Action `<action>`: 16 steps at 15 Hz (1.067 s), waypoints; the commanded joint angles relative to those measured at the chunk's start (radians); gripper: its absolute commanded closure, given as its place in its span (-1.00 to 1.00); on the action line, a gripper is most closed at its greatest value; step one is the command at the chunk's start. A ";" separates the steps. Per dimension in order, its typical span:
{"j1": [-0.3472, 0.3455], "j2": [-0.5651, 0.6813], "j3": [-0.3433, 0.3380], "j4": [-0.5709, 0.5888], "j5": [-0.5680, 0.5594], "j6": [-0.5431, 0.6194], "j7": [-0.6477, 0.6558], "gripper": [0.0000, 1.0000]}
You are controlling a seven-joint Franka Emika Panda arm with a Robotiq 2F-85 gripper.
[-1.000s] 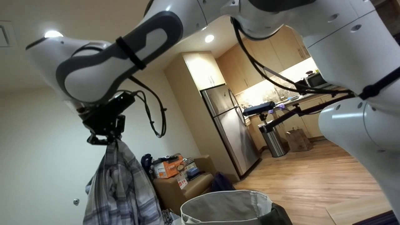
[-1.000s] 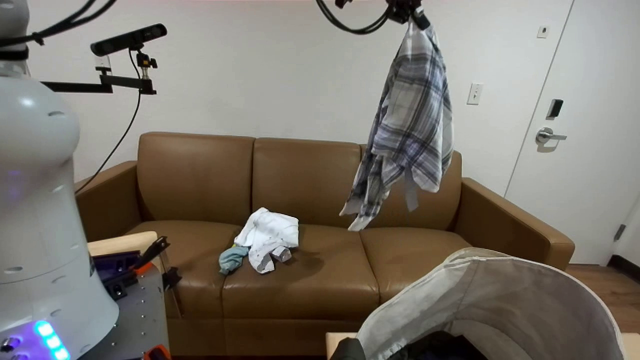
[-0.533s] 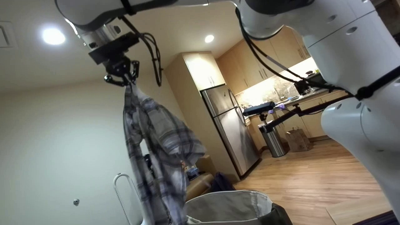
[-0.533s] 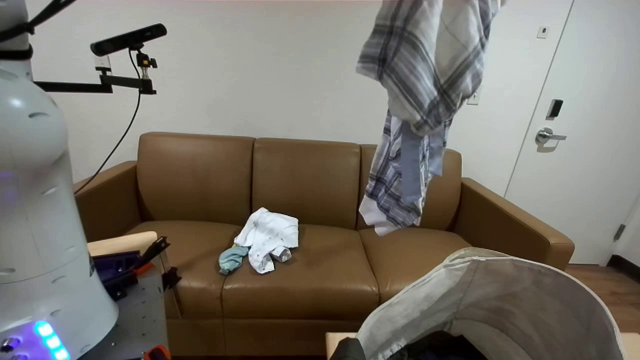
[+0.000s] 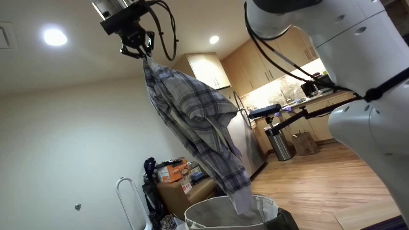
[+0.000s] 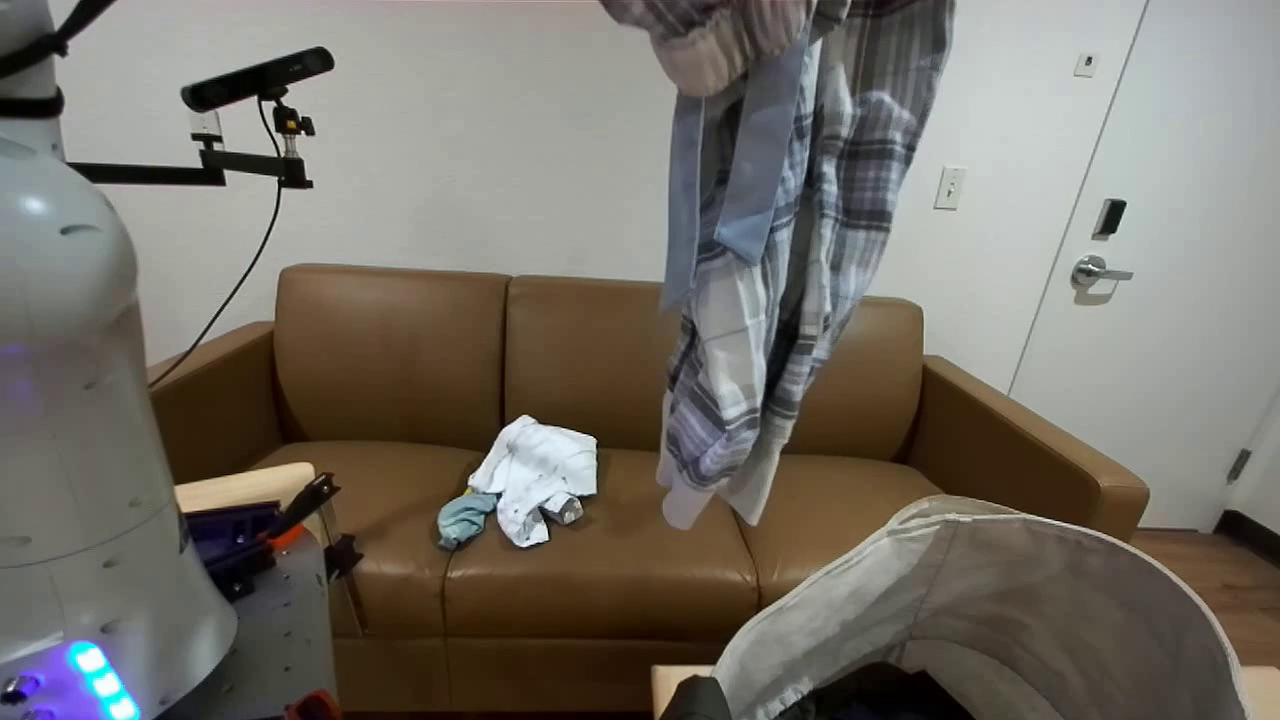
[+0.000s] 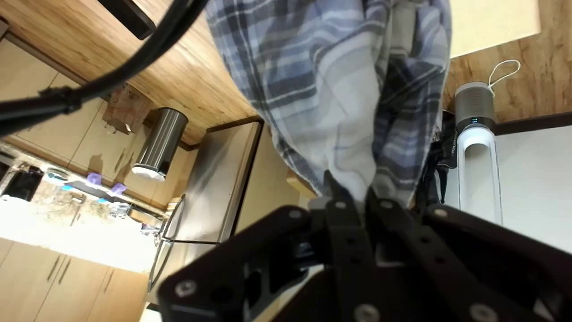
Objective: Move all the clothes from the couch and put them in the carrier bag
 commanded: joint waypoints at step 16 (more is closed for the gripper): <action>-0.214 -0.320 0.030 -0.647 0.101 0.217 0.246 0.93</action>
